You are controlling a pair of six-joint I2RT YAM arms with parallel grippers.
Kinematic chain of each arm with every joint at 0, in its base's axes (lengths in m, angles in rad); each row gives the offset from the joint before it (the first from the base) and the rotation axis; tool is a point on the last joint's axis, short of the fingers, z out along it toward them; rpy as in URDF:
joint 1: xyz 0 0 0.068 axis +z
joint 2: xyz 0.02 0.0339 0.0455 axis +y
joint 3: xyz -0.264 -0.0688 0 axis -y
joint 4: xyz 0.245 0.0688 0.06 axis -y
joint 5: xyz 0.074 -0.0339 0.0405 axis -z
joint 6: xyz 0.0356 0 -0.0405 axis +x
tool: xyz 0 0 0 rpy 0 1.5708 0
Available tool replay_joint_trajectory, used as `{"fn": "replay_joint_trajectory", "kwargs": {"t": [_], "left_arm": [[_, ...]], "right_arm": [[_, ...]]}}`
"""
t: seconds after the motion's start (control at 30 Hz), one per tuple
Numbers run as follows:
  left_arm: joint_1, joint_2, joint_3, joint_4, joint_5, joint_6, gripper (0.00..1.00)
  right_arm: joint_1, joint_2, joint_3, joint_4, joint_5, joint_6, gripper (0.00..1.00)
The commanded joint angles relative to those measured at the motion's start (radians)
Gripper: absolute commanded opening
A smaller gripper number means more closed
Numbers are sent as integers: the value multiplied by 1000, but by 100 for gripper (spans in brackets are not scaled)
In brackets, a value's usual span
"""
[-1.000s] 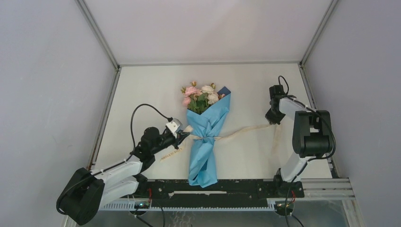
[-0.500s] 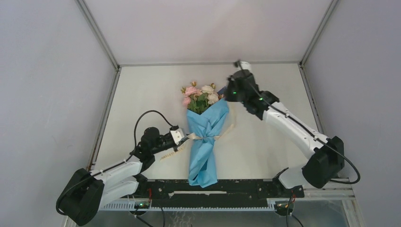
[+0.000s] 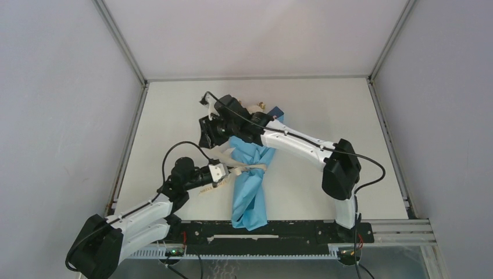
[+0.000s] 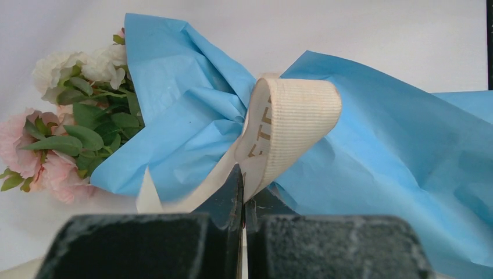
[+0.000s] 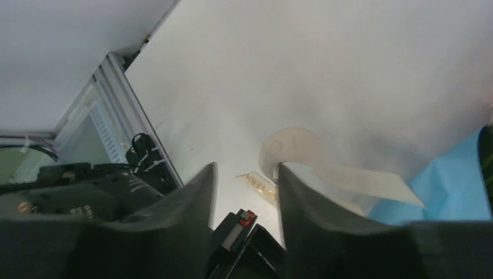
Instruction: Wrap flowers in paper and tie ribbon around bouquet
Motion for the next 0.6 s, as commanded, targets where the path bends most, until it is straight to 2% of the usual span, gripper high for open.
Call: {"fn": "replay_joint_trajectory", "kwargs": {"t": [0.0, 0.07, 0.17, 0.3, 0.43, 0.57], "left_arm": [[-5, -13, -14, 2, 38, -22, 0], [-5, -9, -12, 8, 23, -44, 0], [-6, -5, -5, 12, -4, -91, 0], [-4, -3, -6, 22, -25, -135, 0], [-4, 7, -5, 21, -46, -165, 0], [-5, 14, 2, 13, -69, -182, 0]], "right_arm": [[-54, -4, 102, -72, -89, -9, 64], [-70, -7, 120, -115, -84, -47, 74], [-107, -85, 45, -114, -83, -82, 77], [-201, -314, -320, 116, -200, -10, 82], [-217, -423, -583, 264, -313, 41, 81], [-124, -413, -641, 291, -350, 9, 76]]}}
